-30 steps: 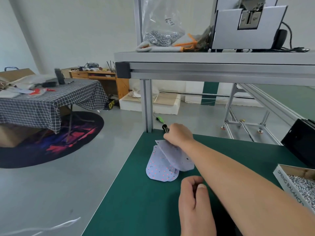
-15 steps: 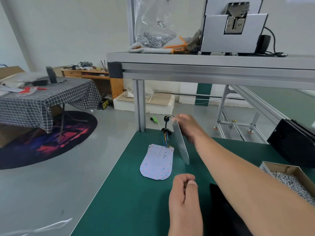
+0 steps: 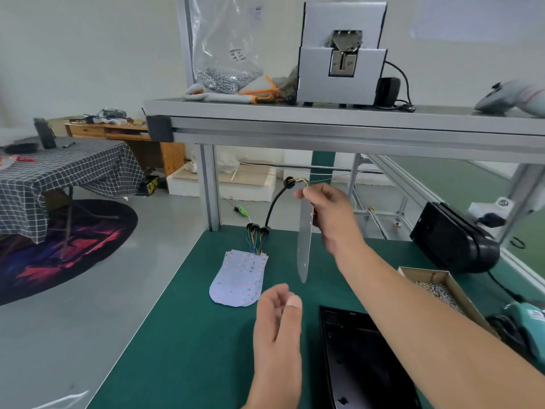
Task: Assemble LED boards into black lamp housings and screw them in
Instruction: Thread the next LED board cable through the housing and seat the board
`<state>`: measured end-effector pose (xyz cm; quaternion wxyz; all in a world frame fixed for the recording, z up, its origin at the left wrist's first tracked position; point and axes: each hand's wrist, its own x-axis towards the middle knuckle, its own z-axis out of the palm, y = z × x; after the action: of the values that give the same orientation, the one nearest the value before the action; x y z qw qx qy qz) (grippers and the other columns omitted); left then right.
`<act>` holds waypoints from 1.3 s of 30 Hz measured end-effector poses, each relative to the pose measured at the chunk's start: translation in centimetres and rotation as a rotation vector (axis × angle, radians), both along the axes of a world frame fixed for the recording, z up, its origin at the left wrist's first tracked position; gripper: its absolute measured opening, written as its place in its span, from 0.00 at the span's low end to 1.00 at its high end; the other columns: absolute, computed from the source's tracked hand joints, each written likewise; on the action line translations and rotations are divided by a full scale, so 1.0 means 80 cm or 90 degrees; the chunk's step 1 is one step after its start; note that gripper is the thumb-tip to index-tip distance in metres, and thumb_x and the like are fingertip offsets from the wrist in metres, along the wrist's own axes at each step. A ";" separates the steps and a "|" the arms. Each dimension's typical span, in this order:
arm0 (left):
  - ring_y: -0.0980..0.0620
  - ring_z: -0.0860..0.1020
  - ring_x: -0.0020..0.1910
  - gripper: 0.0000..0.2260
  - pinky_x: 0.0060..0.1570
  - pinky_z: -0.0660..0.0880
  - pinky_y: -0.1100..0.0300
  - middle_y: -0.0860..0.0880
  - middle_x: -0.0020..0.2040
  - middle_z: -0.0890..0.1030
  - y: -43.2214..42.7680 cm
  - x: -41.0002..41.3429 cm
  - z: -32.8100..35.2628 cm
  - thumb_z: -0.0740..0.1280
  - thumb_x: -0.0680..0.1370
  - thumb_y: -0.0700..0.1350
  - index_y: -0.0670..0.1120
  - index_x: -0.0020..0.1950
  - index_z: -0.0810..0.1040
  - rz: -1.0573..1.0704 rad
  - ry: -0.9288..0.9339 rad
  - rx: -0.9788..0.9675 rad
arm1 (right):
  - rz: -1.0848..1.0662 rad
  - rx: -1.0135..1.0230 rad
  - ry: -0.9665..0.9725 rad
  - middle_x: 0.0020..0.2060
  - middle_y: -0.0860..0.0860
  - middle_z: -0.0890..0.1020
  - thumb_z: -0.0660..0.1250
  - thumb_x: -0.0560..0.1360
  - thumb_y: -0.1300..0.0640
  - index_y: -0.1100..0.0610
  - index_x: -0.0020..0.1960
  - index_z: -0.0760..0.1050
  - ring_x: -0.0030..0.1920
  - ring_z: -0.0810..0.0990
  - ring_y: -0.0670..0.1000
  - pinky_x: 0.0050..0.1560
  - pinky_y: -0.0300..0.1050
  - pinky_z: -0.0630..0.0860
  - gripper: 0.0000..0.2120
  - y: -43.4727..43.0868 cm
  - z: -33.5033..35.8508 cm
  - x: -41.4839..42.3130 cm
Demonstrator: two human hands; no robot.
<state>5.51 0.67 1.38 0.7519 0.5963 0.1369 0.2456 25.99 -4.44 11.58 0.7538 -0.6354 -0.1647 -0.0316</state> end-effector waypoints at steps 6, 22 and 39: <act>0.54 0.75 0.71 0.33 0.66 0.71 0.56 0.59 0.72 0.75 0.014 -0.015 0.009 0.72 0.72 0.70 0.63 0.75 0.70 0.039 -0.105 0.176 | -0.015 -0.026 -0.079 0.29 0.53 0.79 0.69 0.82 0.60 0.61 0.42 0.76 0.28 0.78 0.51 0.30 0.45 0.79 0.10 -0.036 0.002 -0.078; 0.41 0.86 0.50 0.19 0.48 0.83 0.46 0.38 0.54 0.87 0.027 -0.035 0.048 0.74 0.75 0.53 0.43 0.61 0.85 -0.236 -0.146 0.005 | -0.087 -0.024 -0.076 0.48 0.52 0.83 0.65 0.75 0.65 0.51 0.55 0.82 0.42 0.80 0.50 0.41 0.49 0.79 0.15 -0.136 -0.012 -0.140; 0.44 0.82 0.60 0.22 0.55 0.83 0.51 0.39 0.69 0.81 0.042 -0.016 0.044 0.69 0.81 0.50 0.41 0.72 0.79 -0.384 -0.081 -0.237 | 0.073 -0.693 -0.376 0.45 0.53 0.82 0.57 0.88 0.46 0.55 0.48 0.72 0.46 0.78 0.60 0.50 0.58 0.75 0.16 -0.129 -0.042 -0.198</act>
<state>4.21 4.01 4.92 0.8932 0.4464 -0.0503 0.0199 10.15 -14.76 8.19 0.2450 -0.8832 -0.3925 -0.0767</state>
